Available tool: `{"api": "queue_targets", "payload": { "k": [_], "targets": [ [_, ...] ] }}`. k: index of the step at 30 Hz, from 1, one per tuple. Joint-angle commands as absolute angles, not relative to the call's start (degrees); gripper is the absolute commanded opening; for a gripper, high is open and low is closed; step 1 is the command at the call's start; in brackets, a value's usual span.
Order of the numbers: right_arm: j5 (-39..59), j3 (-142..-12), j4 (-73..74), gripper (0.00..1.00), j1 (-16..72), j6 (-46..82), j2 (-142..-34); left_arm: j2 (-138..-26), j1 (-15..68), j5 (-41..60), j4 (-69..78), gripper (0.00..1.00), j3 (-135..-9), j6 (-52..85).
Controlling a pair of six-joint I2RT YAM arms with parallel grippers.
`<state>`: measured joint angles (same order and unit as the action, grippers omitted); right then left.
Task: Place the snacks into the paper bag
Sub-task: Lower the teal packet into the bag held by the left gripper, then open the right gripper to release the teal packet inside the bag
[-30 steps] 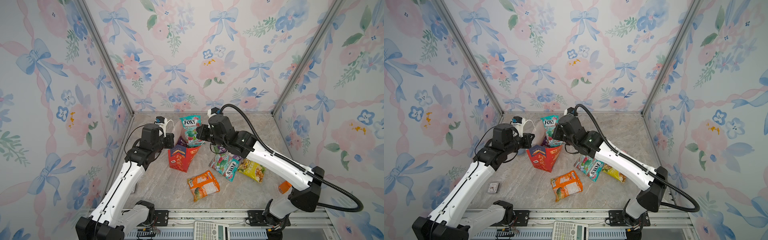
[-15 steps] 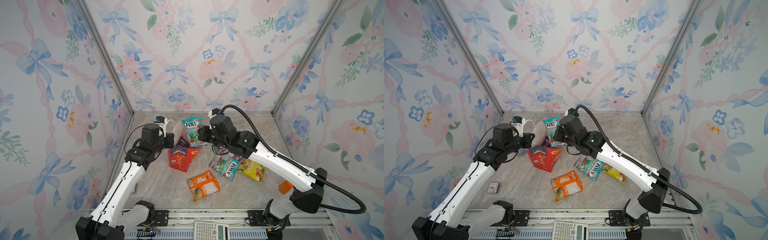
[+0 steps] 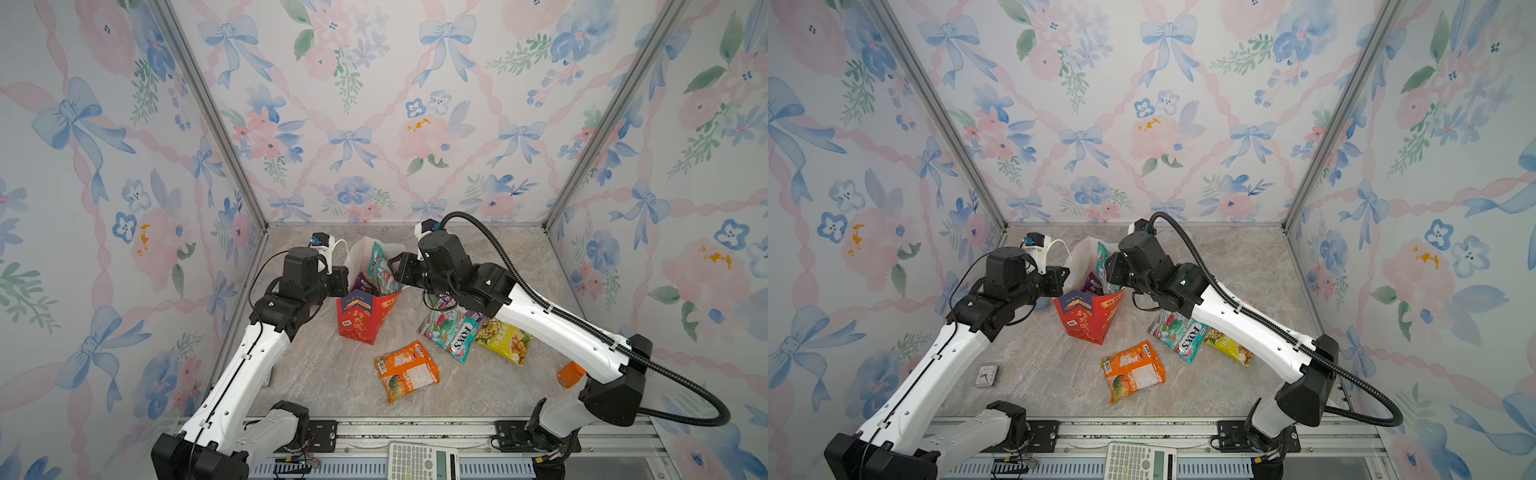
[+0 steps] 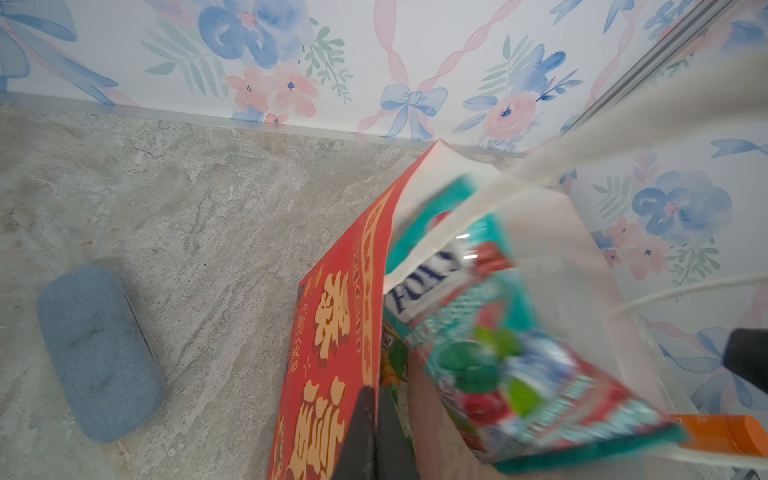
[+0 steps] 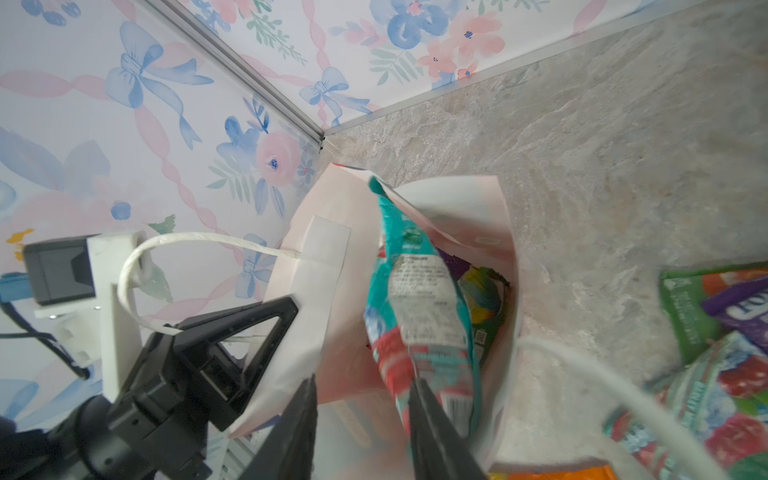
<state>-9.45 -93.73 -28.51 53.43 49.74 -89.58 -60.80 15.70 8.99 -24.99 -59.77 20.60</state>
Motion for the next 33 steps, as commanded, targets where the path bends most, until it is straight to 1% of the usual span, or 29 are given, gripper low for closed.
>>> {"api": "queue_targets", "payload": {
  "k": [1, 6, 9, 11, 13, 15, 19, 21, 23, 25, 26, 30, 33],
  "targets": [
    [-7.01, -93.8, -25.42, 0.51, 52.53, 47.98, -89.89, -59.9, 15.01, 8.86, -22.24, 0.0, -60.03, 19.51],
    [-0.63, -96.65, -22.91, 0.57, 51.46, 45.17, -92.17, -59.94, 15.02, 8.87, -22.32, 0.0, -59.98, 19.51],
    [3.33, -100.83, -23.19, 0.59, 51.37, 42.41, -94.42, -59.94, 15.03, 8.86, -22.32, 0.0, -60.03, 19.51],
    [6.57, -103.13, -23.0, 0.62, 51.24, 40.77, -96.24, -60.2, 15.03, 8.88, -22.26, 0.0, -60.01, 19.51],
    [9.45, -105.5, -23.02, 0.7, 51.11, 39.35, -97.64, -60.38, 15.03, 8.99, -22.3, 0.0, -60.03, 19.51],
    [10.3, -106.5, -22.75, 0.77, 50.98, 38.53, -98.16, -60.6, 15.01, 9.09, -22.28, 0.0, -59.98, 19.51],
    [9.77, -107.83, -22.61, 0.89, 50.61, 36.75, -98.39, -60.73, 14.99, 9.03, -22.27, 0.0, -60.15, 19.51],
    [6.93, -110.95, -26.31, 0.93, 50.71, 33.89, -99.26, -60.73, 15.0, 9.03, -22.29, 0.0, -60.29, 19.51],
    [2.74, -115.66, -32.57, 0.94, 51.28, 31.1, -100.97, -60.88, 15.01, 8.96, -22.28, 0.0, -60.38, 19.51],
    [-2.92, -121.31, -38.57, 0.99, 52.71, 27.5, -102.69, -60.91, 15.03, 8.93, -22.27, 0.0, -60.54, 19.51],
    [-5.32, -123.42, -40.75, 0.97, 53.58, 25.33, -103.39, -60.96, 15.03, 8.96, -22.24, 0.0, -60.47, 19.46],
    [-19.54, -132.47, -48.59, 0.96, 56.57, 20.06, -106.05, -61.02, 14.94, 8.74, -22.31, 0.0, -60.57, 19.42],
    [-29.73, -137.02, -51.12, 0.96, 59.3, 14.59, -107.23, -61.0, 14.79, 8.64, -22.32, 0.0, -60.8, 19.3]
  ]
}}
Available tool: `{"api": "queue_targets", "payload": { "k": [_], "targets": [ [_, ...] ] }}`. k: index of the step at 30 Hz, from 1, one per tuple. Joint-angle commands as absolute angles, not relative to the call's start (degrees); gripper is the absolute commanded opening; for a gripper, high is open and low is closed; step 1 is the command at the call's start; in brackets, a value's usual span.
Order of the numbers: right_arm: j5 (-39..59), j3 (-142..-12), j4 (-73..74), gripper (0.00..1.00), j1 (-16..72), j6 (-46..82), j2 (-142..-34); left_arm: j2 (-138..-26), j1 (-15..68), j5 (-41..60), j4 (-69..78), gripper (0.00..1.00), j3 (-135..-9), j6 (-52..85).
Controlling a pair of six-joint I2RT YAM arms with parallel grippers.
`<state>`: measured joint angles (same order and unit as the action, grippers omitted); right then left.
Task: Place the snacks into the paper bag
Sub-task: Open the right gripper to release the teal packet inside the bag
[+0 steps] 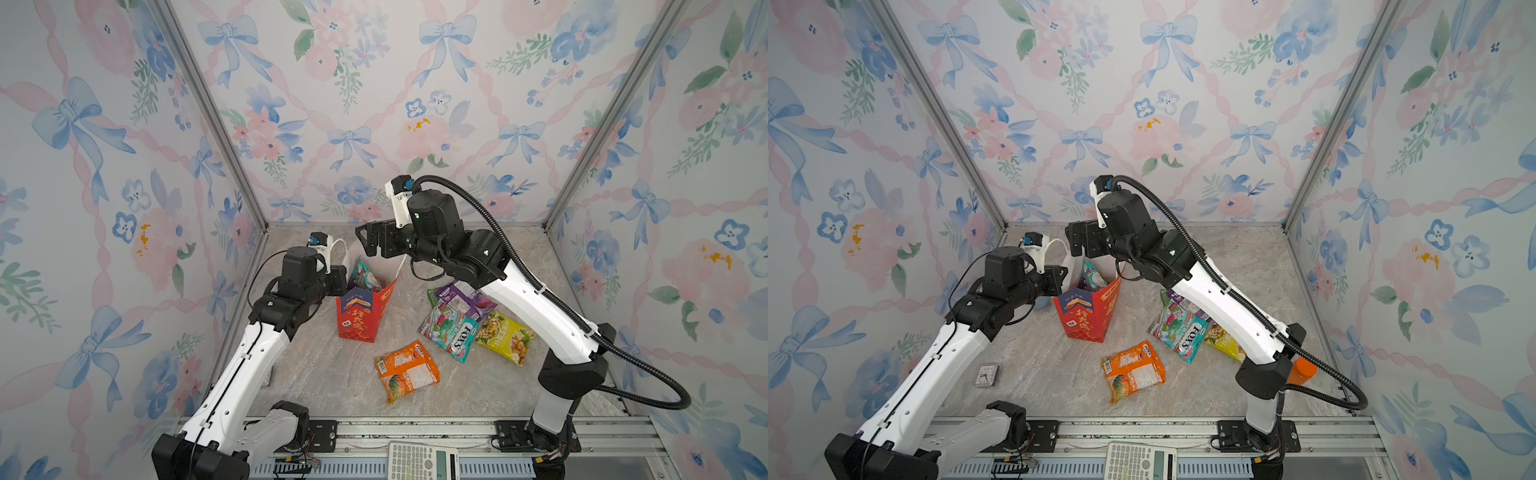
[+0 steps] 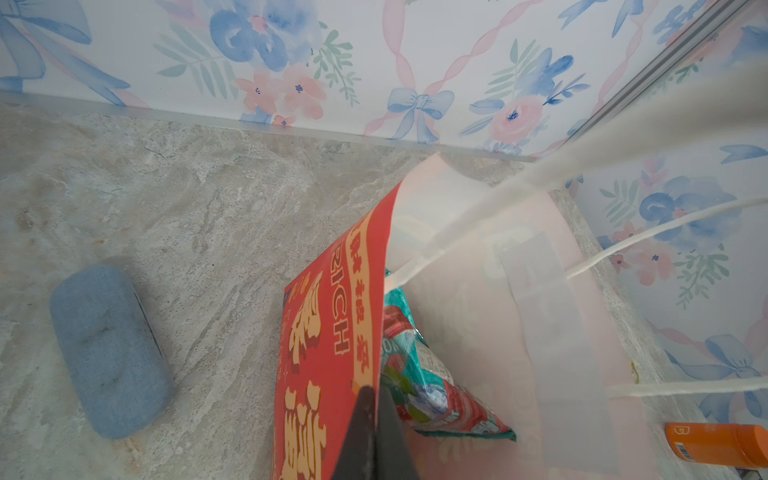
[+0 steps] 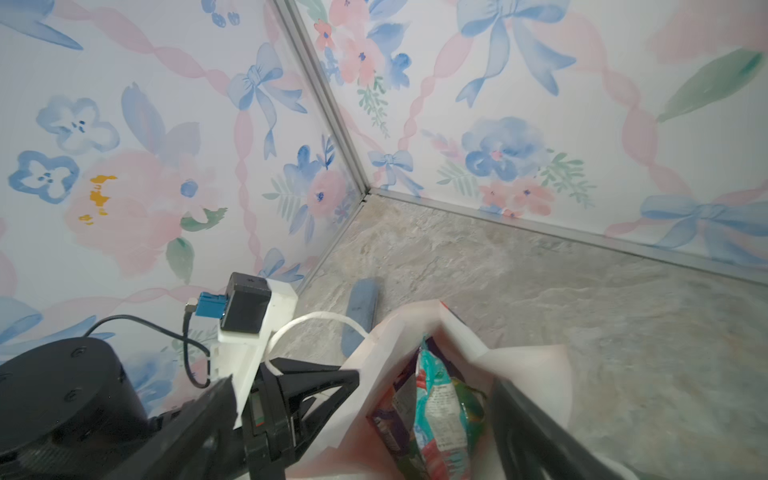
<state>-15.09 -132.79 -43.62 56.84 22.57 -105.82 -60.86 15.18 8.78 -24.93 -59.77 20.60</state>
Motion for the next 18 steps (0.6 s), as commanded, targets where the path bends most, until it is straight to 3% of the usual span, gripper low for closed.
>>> {"api": "queue_targets", "payload": {
  "k": [1, 4, 11, 18],
  "targets": [
    [-33.07, -137.78, -51.1, 0.96, 60.08, 12.76, -107.35, -61.07, 14.82, 8.62, -22.32, 0.0, -60.77, 19.25],
    [-37.62, -136.23, -50.2, 0.96, 60.37, 11.74, -105.59, -61.23, 14.79, 8.71, -22.26, 0.0, -60.89, 19.25],
    [-18.0, -117.12, -45.16, 0.96, 51.16, 14.76, -92.17, -61.68, 14.61, 8.94, -22.2, 0.0, -60.86, 19.07],
    [-36.54, -108.26, -54.89, 0.96, 52.12, 17.38, -87.35, -61.96, 14.54, 9.46, -22.29, 0.0, -61.49, 18.66]
  ]
}}
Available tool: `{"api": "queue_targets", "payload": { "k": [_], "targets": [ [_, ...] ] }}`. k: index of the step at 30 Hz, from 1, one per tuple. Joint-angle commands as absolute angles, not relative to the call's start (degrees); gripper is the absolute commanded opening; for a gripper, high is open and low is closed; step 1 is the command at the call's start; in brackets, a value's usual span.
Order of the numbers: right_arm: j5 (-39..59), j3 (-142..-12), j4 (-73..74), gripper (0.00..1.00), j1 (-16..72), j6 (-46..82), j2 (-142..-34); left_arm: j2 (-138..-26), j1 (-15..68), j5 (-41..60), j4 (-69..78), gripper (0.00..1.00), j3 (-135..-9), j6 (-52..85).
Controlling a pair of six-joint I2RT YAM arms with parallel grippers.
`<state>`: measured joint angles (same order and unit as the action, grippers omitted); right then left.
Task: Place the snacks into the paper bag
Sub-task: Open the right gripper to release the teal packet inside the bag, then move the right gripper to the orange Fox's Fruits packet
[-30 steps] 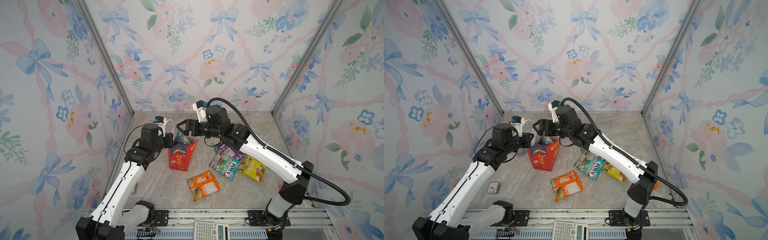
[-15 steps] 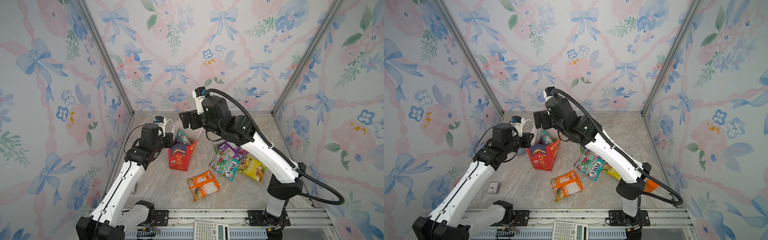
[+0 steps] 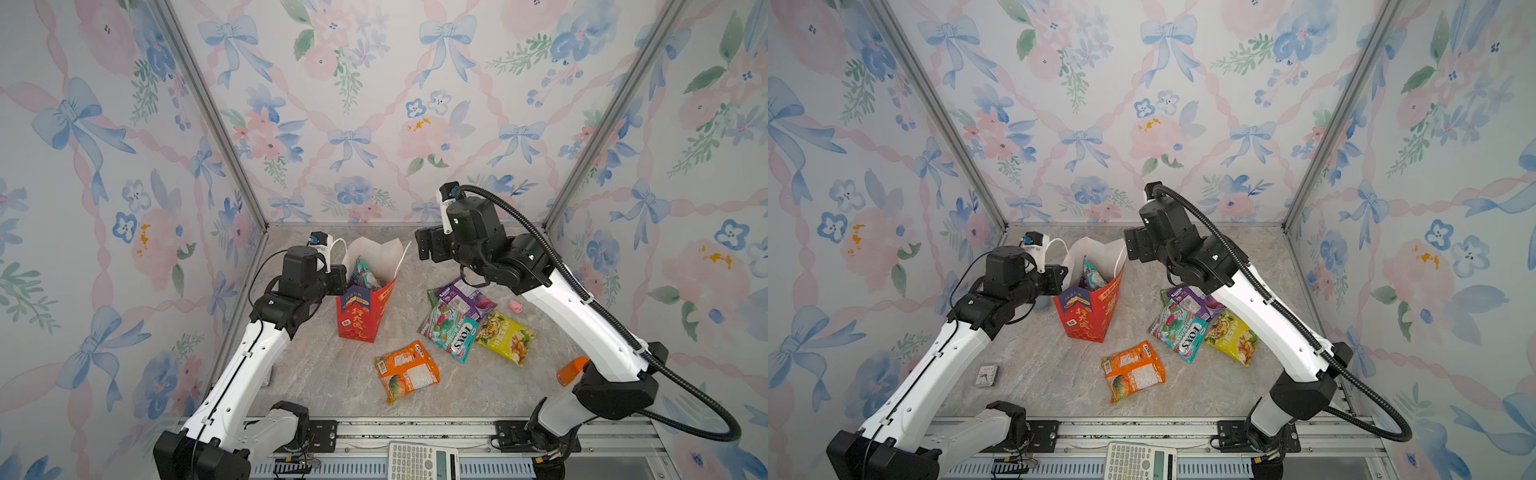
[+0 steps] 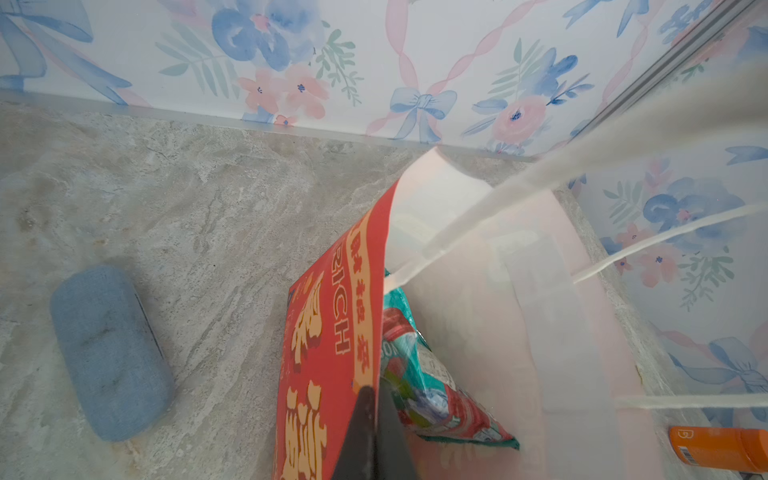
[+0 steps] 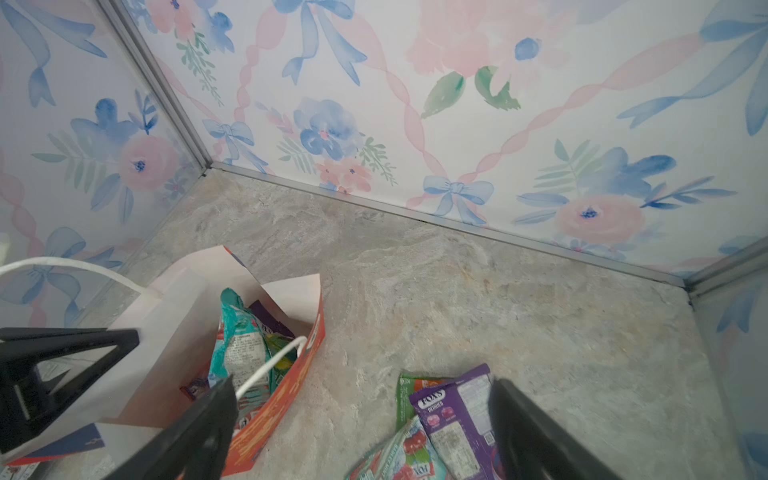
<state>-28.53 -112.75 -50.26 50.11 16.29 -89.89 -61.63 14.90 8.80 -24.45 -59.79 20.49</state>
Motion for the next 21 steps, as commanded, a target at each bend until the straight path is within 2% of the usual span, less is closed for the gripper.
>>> {"api": "queue_targets", "payload": {
  "k": [1, 4, 9, 15, 19, 21],
  "targets": [
    [-38.12, -106.81, -55.96, 0.96, 52.42, 18.17, -86.72, -62.03, 14.42, 9.44, -22.29, 0.0, -61.53, 18.51],
    [-39.64, -101.47, -60.34, 0.97, 51.38, 25.75, -84.18, -62.33, 14.33, 9.81, -22.24, 0.0, -61.89, 18.11],
    [-36.29, -87.46, -64.91, 0.99, 46.86, 38.14, -77.07, -63.2, 13.93, 10.45, -22.01, 0.0, -62.49, 17.5],
    [-21.78, -70.36, -62.66, 0.8, 36.88, 44.92, -67.92, -65.13, 13.0, 12.71, -22.07, 0.0, -63.76, 16.75],
    [-17.86, -65.48, -64.6, 0.72, 32.41, 45.77, -66.23, -66.48, 12.56, 12.32, -22.05, 0.0, -64.98, 16.5],
    [-17.52, -63.59, -65.07, 0.71, 31.42, 46.18, -65.46, -66.97, 12.44, 11.79, -21.97, 0.0, -65.21, 17.16]
  ]
}}
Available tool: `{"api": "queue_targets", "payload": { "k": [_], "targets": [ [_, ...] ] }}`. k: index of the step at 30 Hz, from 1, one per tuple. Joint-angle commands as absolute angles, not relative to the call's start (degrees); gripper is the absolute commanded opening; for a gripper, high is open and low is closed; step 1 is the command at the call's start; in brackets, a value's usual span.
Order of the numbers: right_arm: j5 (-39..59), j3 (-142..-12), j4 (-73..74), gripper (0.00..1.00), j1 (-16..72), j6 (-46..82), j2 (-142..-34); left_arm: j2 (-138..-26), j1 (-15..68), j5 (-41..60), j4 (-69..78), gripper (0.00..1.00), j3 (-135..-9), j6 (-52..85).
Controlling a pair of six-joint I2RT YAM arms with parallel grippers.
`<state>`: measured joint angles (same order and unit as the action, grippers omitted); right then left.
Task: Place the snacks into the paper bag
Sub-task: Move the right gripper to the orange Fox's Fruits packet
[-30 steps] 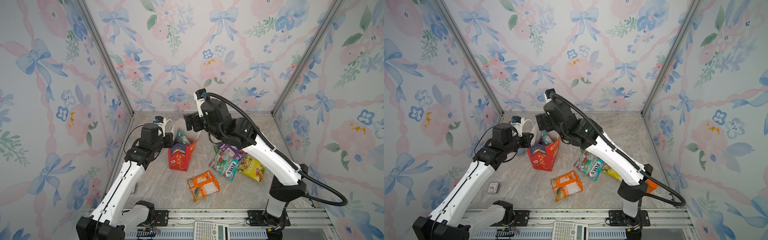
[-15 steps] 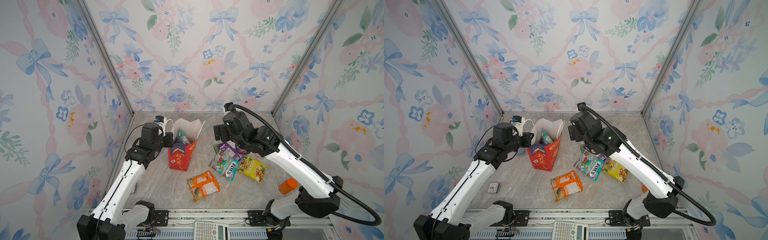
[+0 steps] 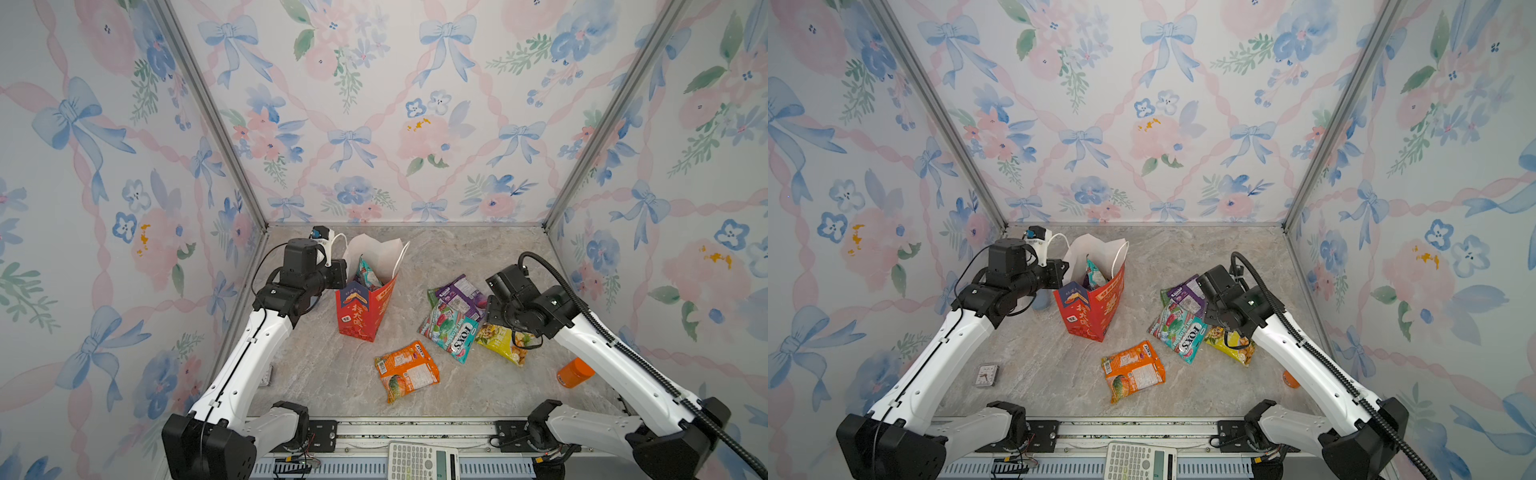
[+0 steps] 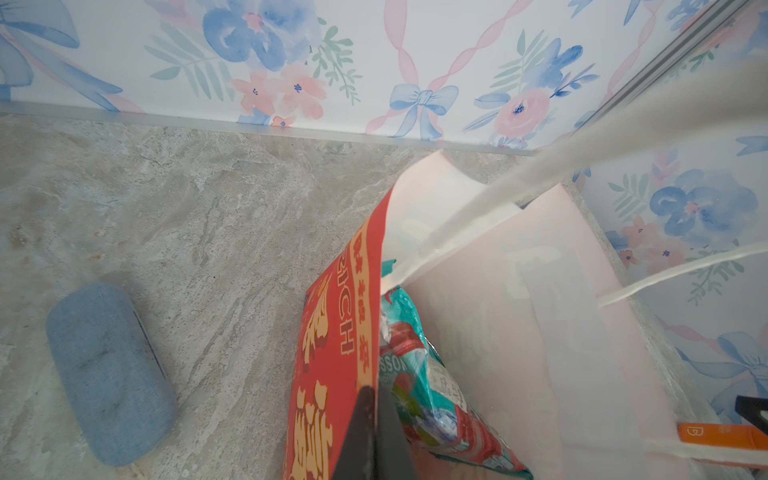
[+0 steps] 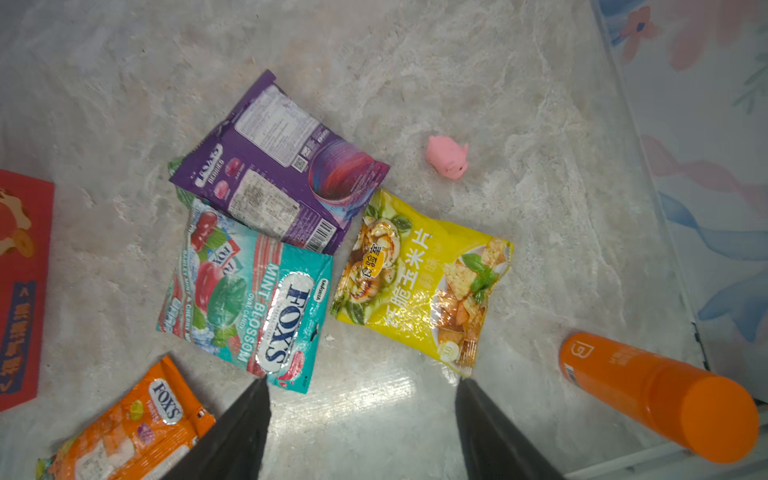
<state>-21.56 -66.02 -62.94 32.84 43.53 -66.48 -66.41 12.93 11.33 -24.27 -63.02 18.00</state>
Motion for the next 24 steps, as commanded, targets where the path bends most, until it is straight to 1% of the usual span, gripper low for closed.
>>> {"api": "queue_targets", "payload": {
  "k": [1, 4, 6, 9, 11, 17, 24],
  "targets": [
    [-17.19, -62.71, -65.06, 0.71, 30.84, 46.36, -65.14, -67.11, 12.38, 11.25, -21.97, 0.0, -65.08, 17.53],
    [-12.06, -58.15, -61.37, 0.7, 28.55, 46.35, -64.06, -67.41, 12.38, 10.81, -22.0, 0.0, -64.46, 17.75],
    [-8.52, -54.62, -56.91, 0.68, 28.6, 46.61, -63.01, -67.1, 12.39, 9.78, -21.83, 0.0, -63.29, 18.14],
    [-3.41, -49.32, -48.66, 0.66, 30.49, 48.01, -61.52, -67.3, 12.36, 8.84, -21.69, 0.0, -62.95, 18.78],
    [-0.99, -46.45, -43.44, 0.64, 33.45, 49.73, -61.13, -67.54, 12.38, 9.3, -21.47, 0.0, -63.11, 19.07],
    [-0.72, -43.53, -35.58, 0.6, 43.82, 53.8, -66.57, -68.47, 12.39, 9.75, -21.45, 0.0, -63.47, 19.15],
    [1.45, -42.75, -26.26, 0.55, 49.79, 56.78, -73.1, -69.08, 12.3, 10.68, -21.53, 0.0, -63.34, 18.47]
  ]
}}
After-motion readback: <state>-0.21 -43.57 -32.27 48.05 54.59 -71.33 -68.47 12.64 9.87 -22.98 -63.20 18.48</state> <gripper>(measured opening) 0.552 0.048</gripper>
